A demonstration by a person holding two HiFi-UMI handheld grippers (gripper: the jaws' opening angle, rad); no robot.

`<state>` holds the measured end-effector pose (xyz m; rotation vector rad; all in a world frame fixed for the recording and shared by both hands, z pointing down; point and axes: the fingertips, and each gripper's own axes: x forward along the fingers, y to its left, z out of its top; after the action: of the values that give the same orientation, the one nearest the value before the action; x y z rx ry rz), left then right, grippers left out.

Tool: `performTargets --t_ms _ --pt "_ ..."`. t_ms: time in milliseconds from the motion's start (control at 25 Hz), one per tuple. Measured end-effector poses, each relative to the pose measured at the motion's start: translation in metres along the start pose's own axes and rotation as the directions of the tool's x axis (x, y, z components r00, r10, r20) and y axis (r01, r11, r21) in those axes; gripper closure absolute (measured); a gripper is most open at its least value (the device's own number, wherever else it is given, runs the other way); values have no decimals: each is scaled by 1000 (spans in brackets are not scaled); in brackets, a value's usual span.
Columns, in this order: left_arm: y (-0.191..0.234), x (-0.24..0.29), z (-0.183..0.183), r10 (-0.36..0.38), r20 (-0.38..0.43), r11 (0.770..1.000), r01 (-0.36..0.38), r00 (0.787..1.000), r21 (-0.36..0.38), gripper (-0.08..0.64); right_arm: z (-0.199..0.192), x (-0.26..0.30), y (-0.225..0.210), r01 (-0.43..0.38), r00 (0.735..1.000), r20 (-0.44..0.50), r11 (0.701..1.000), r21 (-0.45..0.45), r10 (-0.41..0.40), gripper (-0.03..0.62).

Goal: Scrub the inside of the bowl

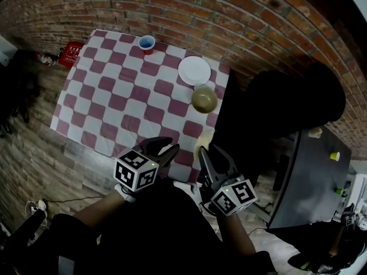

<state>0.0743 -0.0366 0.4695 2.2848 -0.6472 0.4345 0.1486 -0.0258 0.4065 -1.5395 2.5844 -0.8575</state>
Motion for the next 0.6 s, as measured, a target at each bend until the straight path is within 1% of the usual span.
performTargets --t_ms 600 --pt "11 8 -9 27 -11 999 -27 1000 -46 436 -1 -4 -12 25 1000 -6 1000 2 -25 489"
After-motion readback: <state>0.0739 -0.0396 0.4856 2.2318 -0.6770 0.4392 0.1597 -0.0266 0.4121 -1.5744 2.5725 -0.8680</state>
